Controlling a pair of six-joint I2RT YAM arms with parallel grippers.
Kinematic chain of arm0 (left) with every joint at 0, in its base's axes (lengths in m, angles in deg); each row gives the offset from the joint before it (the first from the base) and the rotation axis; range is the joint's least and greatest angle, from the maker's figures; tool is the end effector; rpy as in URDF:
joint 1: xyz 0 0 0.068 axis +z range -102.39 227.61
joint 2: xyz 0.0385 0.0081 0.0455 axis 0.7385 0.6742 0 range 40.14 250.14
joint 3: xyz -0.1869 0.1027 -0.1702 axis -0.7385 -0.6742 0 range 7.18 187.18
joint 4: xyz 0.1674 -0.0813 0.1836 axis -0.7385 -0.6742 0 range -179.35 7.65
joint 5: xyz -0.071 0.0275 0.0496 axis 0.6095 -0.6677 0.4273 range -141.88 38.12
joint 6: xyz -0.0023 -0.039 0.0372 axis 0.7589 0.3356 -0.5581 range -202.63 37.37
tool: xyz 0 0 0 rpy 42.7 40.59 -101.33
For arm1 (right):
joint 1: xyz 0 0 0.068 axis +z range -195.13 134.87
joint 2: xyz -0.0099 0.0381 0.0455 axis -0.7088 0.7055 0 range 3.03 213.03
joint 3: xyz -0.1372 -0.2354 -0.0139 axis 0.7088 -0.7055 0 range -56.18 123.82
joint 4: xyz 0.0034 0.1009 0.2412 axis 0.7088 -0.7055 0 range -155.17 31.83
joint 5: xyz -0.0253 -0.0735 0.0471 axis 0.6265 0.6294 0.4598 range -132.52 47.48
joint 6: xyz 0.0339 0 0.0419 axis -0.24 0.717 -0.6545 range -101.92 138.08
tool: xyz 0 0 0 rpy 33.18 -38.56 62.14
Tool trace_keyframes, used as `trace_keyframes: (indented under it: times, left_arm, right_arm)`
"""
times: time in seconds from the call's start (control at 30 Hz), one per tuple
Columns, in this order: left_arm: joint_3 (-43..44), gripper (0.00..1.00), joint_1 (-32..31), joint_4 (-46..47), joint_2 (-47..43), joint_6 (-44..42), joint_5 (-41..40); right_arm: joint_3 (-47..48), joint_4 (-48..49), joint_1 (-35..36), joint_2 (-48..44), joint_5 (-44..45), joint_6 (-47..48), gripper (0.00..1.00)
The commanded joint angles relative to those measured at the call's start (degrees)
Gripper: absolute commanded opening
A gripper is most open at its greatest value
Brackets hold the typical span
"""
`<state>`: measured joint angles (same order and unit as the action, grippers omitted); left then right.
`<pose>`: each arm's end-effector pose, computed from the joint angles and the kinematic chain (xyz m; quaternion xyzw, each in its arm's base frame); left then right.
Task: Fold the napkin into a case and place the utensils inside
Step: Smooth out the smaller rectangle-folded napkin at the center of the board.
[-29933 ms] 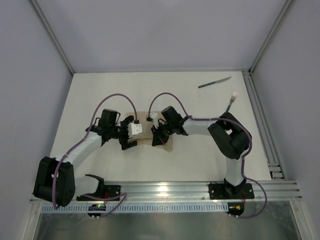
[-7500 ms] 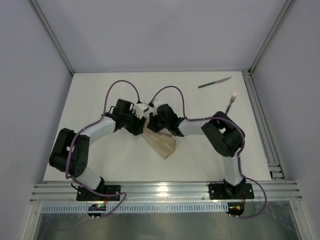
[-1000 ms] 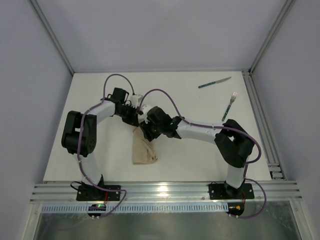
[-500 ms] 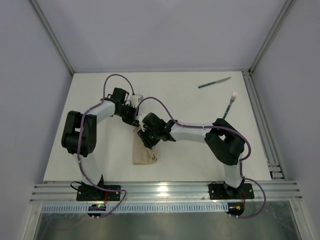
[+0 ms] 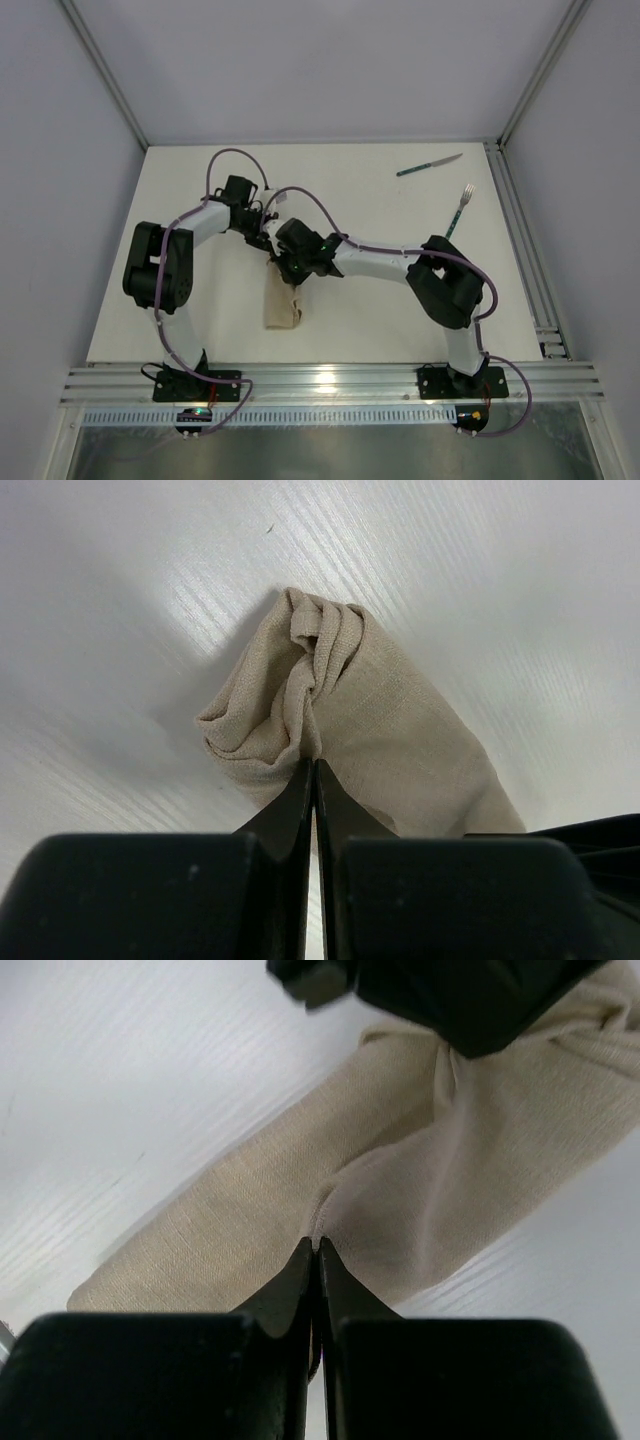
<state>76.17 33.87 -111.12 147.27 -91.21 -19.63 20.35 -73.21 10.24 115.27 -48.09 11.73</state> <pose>0.3532 -0.1058 0.1659 0.2366 0.9127 -0.2805 0.1797 0.2376 0.3501 0.1788 -0.4052 0.8493 0.2113 0.2645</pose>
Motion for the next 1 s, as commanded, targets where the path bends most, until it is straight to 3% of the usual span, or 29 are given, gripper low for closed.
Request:
trace_keyframes:
  times: [0.0,0.2,0.57,0.77,0.97]
  left_arm:
    - [0.44,0.0,-0.23,-0.4,-2.54,1.63,2.82]
    - [0.79,0.0,-0.76,-0.14,-2.02,1.81,2.73]
    - [1.85,0.01,-0.68,0.92,0.18,3.57,4.4]
    - [2.2,0.06,-0.68,-1.63,1.41,2.34,5.37]
    - [2.9,0.06,-1.11,-3.39,2.55,0.41,4.67]
  right_arm:
    - [5.55,1.95,-0.09,0.87,1.96,0.29,0.04]
    - [8.81,1.43,-0.18,3.59,-0.22,1.34,0.04]
    - [4.33,2.92,-0.79,5.88,-4.01,0.99,0.04]
    - [5.3,2.74,-1.58,7.64,-4.37,0.72,0.04]
    - [4.59,3.09,-1.5,3.44,-5.34,0.9,0.32]
